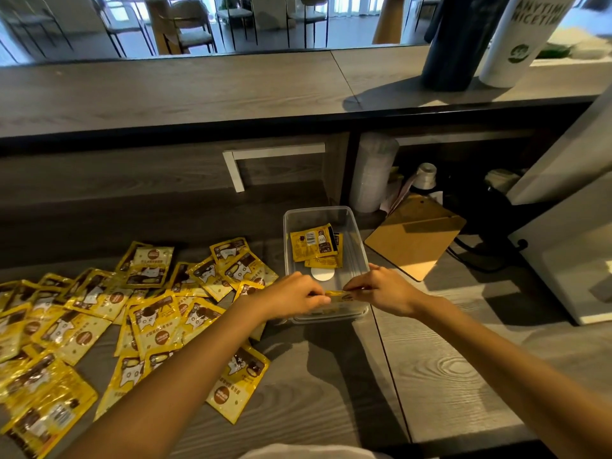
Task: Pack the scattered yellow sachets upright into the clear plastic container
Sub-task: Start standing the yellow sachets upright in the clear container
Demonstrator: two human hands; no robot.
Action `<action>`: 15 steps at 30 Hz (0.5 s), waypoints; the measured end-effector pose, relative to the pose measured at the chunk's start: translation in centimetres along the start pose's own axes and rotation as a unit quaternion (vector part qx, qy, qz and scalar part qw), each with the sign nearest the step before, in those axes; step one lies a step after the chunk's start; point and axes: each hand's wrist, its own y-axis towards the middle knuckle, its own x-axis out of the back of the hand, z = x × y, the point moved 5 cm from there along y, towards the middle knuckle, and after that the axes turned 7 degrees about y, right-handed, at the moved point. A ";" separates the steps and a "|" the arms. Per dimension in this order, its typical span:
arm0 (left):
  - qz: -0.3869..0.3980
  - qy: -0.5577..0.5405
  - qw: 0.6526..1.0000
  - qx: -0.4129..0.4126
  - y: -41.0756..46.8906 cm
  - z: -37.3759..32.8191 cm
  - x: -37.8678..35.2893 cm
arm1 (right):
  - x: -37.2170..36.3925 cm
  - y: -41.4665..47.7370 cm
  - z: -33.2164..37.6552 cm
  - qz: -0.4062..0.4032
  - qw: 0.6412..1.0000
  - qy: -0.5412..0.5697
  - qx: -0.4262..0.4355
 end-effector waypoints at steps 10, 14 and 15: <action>-0.117 0.015 0.990 0.075 2.6 1.5 4.4 | 2.0 2.2 0.0 -0.064 0.997 0.044 0.009; -0.090 0.133 0.980 0.118 5.5 2.3 5.0 | 2.8 5.1 0.1 -0.103 0.993 -0.050 0.035; -0.069 0.175 0.975 0.123 6.0 2.2 5.0 | 2.4 6.0 -0.1 -0.086 0.990 -0.103 0.036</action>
